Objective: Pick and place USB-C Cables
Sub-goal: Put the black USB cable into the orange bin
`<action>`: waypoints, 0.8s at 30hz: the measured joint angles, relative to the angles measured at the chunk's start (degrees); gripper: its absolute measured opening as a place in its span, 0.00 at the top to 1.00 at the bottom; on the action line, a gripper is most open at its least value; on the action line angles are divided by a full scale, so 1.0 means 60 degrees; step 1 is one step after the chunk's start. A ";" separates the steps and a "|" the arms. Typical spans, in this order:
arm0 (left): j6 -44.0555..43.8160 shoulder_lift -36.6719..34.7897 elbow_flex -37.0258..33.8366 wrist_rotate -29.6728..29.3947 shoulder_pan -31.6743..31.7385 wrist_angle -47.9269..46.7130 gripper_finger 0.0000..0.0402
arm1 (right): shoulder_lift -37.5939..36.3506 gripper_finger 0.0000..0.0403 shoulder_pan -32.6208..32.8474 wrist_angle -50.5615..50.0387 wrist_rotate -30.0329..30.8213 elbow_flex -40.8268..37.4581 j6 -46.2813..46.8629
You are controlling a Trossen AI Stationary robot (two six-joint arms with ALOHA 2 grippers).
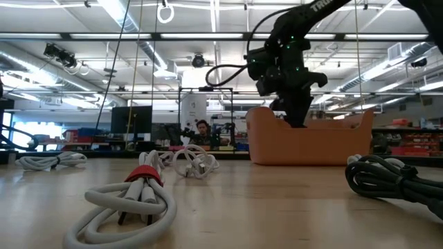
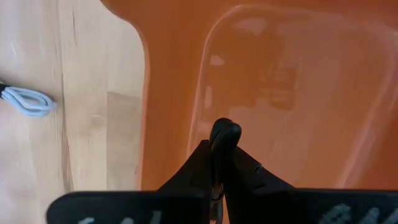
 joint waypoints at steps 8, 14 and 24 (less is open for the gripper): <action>0.0011 0.0000 -0.0001 0.0000 0.0000 0.0004 0.47 | -0.0014 0.95 -0.0004 -0.0023 0.0146 -0.0018 0.0214; 0.0014 0.0000 -0.0001 -0.0003 0.0000 0.0000 0.47 | -0.0015 0.86 0.0041 0.0258 0.0089 -0.0018 0.0245; 0.0015 0.0000 -0.0001 -0.0004 0.0000 0.0000 0.47 | 0.0007 0.96 0.0055 0.0686 0.0056 -0.0162 0.0527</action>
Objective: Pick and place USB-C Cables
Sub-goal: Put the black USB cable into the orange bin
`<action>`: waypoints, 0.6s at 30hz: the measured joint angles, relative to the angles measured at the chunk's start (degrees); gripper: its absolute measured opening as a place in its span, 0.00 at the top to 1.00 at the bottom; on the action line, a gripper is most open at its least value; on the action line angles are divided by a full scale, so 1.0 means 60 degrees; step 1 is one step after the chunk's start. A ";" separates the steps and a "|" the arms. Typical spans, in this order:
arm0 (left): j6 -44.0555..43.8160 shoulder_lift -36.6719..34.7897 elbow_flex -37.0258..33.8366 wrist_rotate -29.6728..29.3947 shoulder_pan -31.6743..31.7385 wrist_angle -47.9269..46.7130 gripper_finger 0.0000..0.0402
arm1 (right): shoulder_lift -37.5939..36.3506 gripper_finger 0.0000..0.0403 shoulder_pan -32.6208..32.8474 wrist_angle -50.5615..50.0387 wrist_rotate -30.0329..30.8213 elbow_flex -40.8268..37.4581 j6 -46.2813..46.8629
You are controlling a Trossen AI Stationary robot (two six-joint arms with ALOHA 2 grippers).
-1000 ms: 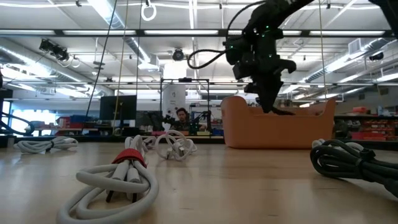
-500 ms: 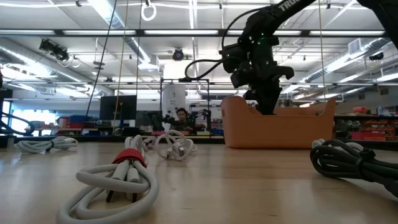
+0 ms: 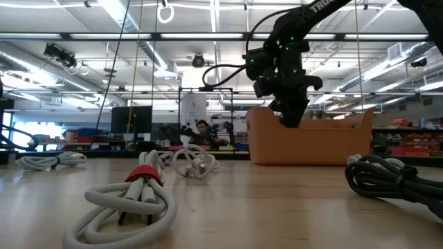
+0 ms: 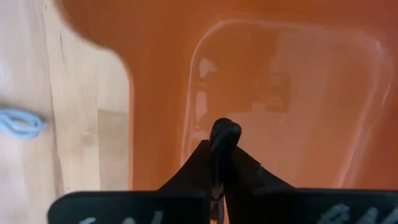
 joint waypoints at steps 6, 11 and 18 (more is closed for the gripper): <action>0.0000 0.0000 0.0000 0.0002 0.0000 -0.0004 0.47 | 0.0011 0.96 -0.0004 0.0509 -0.0003 -0.0663 0.0054; 0.0003 0.0000 0.0000 0.0001 -0.0002 0.0000 0.47 | 0.0011 0.96 -0.0004 0.0737 0.0234 -0.1181 0.0056; 0.0004 0.0003 0.0000 0.0000 -0.0004 0.0000 0.47 | 0.0011 0.96 -0.0004 0.1281 0.0243 -0.1859 0.0058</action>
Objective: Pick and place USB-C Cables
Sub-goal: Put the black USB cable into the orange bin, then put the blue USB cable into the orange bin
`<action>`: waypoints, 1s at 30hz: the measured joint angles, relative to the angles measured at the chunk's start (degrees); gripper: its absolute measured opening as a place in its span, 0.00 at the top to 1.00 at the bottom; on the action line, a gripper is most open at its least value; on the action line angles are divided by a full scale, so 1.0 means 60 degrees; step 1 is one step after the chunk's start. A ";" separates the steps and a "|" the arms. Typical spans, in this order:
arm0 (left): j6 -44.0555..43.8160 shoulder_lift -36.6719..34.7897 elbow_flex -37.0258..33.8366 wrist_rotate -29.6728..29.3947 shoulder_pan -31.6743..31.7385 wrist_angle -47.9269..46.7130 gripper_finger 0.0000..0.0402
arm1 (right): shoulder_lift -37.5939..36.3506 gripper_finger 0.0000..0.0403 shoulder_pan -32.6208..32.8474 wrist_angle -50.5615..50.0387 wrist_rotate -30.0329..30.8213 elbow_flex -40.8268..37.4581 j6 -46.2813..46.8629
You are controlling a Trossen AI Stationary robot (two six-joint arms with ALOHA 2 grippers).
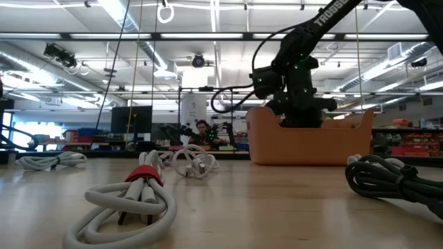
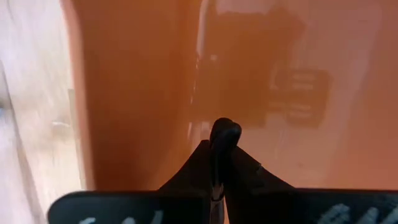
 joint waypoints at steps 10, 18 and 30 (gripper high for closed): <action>0.0005 -0.0003 0.0000 0.0003 0.0000 0.0000 0.47 | 0.0000 0.87 0.0000 0.0424 0.0002 -0.0256 -0.0002; 0.0003 -0.0003 0.0000 0.0003 0.0000 -0.0004 0.47 | 0.0000 0.78 0.0016 0.0876 0.0002 -0.0256 0.0217; 0.0074 -0.0003 0.0000 -0.0060 0.0004 -0.0147 0.47 | -0.0174 0.78 0.0022 -0.1144 -0.0211 0.1549 0.0643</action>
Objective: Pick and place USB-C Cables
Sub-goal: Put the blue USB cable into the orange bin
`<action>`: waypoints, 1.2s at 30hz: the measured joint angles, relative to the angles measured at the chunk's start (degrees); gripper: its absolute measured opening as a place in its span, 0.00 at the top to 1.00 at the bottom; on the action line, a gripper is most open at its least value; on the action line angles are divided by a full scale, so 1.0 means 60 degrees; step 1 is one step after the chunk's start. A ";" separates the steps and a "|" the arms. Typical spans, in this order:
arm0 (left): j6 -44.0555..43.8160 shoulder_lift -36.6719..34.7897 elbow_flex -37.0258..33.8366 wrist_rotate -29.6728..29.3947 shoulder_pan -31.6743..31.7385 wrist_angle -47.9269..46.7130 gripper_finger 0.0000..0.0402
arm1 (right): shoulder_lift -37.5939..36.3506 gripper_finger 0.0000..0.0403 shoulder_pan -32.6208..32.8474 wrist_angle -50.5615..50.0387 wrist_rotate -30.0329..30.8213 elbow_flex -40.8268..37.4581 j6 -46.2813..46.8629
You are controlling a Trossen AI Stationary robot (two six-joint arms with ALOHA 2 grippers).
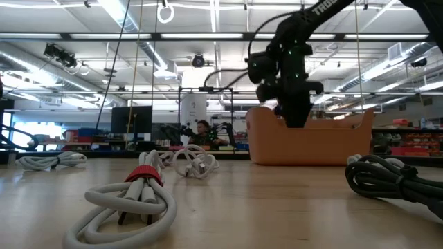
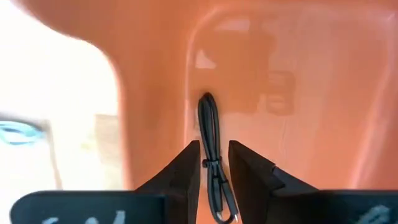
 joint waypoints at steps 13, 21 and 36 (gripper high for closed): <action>-0.4996 0.0000 -0.0109 -0.3606 0.0533 -0.7087 0.47 | -0.0092 0.77 0.0254 -0.2072 0.0177 0.3950 0.0247; -0.8473 0.0117 -0.2387 -0.3618 0.0772 -0.6778 0.47 | -0.0092 0.77 0.0247 -0.2121 0.0213 0.6825 0.0357; -1.0595 0.1892 -0.6298 -0.0392 0.0747 -0.0228 0.53 | -0.0869 0.77 0.0125 -0.1843 0.0223 0.8876 0.0608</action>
